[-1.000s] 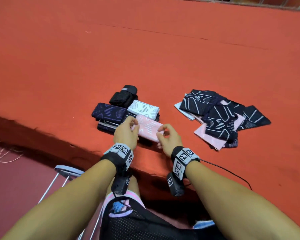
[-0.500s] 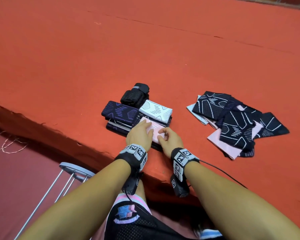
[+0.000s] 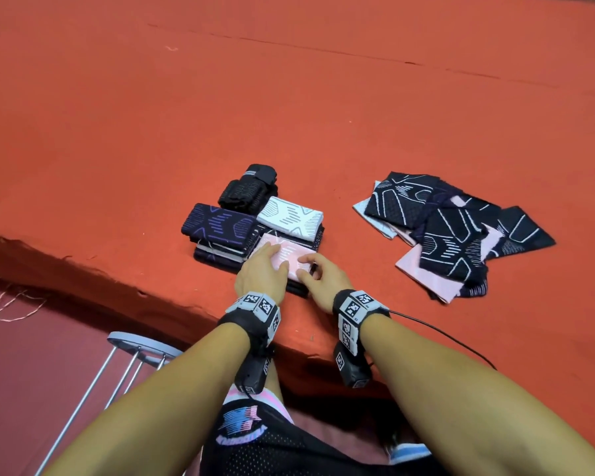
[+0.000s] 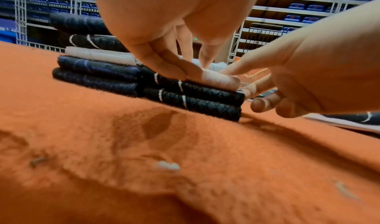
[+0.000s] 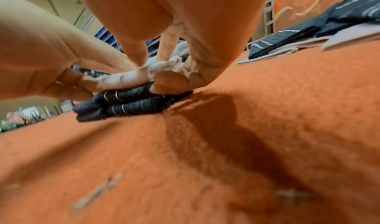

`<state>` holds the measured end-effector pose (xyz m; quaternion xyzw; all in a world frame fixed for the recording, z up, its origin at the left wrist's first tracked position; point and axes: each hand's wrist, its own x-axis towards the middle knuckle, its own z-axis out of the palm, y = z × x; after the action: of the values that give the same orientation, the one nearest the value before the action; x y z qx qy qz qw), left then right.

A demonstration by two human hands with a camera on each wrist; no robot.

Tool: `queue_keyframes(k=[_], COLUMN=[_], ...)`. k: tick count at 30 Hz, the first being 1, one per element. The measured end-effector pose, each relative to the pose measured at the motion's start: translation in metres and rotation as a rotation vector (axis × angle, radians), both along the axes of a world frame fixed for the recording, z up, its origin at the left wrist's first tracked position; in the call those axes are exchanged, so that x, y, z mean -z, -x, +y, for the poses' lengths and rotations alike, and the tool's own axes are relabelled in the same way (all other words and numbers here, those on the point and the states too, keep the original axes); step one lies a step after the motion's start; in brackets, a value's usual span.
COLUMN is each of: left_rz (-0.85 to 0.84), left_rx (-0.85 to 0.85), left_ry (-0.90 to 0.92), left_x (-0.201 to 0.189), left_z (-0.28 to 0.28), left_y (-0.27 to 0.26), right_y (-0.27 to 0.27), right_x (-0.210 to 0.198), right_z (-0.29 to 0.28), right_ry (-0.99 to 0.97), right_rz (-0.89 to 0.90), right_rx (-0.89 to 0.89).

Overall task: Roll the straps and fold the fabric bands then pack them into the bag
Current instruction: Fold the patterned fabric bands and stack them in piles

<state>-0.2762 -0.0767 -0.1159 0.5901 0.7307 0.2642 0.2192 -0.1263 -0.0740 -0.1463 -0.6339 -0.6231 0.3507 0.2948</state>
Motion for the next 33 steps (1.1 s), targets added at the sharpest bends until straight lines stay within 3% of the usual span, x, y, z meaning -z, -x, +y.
queue_keyframes(k=[5, 9, 13, 18, 21, 26, 33], left_rz=[-0.212, -0.329, -0.328, -0.425, -0.438, -0.446, -0.389], left_rx=[-0.067, 0.100, 0.282, 0.389, 0.407, 0.404, 0.351], left_ry=[-0.129, -0.168, -0.142, -0.015, 0.070, 0.182, 0.113], left_x=[-0.017, -0.026, -0.027, -0.011, 0.003, 0.022, 0.041], left_z=[-0.009, -0.002, 0.007, 0.011, 0.015, 0.021, 0.028], left_y=[-0.037, -0.085, -0.136, -0.193, -0.219, -0.252, -0.267], right_y=[-0.030, -0.068, -0.120, -0.180, -0.208, -0.241, -0.245], right_x=[-0.010, -0.023, -0.032, -0.028, -0.010, -0.016, -0.001], right_z=[-0.008, -0.013, -0.019, -0.029, -0.035, -0.047, -0.044], right_ry=[-0.069, -0.062, -0.067, -0.068, -0.089, -0.105, -0.095], right_rz=[0.047, 0.093, 0.082, 0.071, 0.076, 0.085, 0.140], right_rx=[0.097, 0.201, 0.328, 0.536, 0.615, 0.778, 0.782])
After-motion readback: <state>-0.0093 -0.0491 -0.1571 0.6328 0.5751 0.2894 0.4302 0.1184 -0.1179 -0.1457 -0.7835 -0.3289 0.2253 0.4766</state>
